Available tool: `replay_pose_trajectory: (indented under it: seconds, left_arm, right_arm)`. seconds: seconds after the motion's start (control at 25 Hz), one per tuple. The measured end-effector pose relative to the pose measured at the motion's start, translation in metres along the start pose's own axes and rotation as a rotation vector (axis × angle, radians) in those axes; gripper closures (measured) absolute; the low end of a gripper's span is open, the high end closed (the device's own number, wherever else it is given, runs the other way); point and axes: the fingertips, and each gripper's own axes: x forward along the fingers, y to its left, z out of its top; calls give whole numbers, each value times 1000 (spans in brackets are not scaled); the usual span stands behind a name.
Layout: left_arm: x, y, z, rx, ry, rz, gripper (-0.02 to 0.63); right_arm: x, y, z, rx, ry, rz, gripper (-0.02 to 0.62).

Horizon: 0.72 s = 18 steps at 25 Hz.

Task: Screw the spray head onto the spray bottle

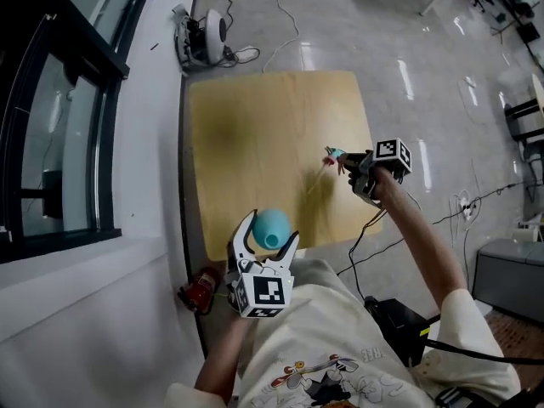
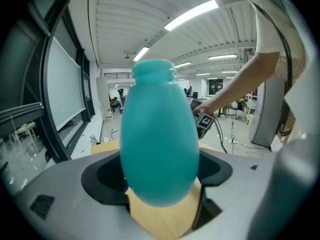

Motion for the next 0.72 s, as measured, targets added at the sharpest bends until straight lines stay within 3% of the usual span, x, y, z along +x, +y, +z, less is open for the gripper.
replay_pose_trajectory:
  seconds: [0.08, 0.2, 0.4, 0.72]
  left_arm:
    - [-6, 2, -1, -16, -1, 14, 196]
    - [-13, 4, -3, -33, -3, 27, 196]
    - [-20, 14, -9, -19, 10, 30, 196]
    - [-21, 20, -4, 5, 19, 23, 196]
  right_arm:
    - [16, -17, 8, 114, -18, -89, 475]
    - [34, -27, 15, 198, -29, -183, 458]
    - [55, -30, 14, 267, -3, -307, 442]
    - [72, -47, 11, 355, -38, -376, 445]
